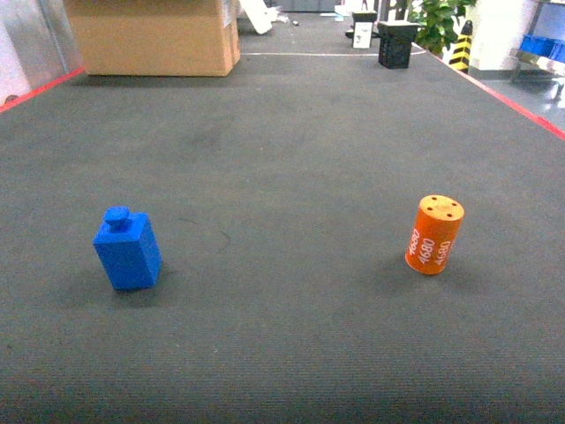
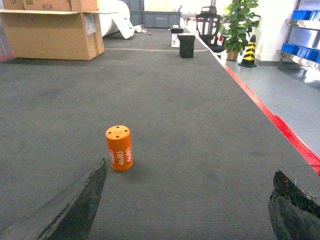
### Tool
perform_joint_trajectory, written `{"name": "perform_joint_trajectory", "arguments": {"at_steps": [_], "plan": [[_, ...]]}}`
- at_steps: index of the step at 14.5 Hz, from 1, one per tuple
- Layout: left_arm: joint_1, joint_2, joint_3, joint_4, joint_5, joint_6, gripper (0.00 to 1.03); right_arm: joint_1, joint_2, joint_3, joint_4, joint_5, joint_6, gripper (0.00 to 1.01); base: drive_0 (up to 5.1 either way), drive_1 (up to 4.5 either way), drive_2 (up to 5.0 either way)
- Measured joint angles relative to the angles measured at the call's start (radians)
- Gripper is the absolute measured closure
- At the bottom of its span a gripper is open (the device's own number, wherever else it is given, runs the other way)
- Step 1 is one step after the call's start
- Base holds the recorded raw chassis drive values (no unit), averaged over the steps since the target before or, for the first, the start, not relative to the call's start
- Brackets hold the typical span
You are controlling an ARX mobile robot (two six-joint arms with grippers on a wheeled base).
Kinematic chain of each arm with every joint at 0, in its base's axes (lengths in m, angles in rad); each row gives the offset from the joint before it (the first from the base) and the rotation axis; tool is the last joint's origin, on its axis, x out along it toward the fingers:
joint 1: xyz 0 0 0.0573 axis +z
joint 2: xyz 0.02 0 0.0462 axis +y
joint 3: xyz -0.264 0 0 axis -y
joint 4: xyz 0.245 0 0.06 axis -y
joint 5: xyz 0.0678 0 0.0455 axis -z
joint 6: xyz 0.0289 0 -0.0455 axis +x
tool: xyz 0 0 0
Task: Sort blue parts and orange caps into right shelf containers
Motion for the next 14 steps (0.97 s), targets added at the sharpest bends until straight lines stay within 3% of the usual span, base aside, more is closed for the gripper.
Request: {"name": "perform_joint_trajectory", "arguments": {"at_steps": [14], "plan": [[0.0,0.0,0.0,0.0,0.0,0.0,0.05,0.0,0.0,0.0,0.0,0.0,0.0,0.03,0.0,0.0,0.0]]}}
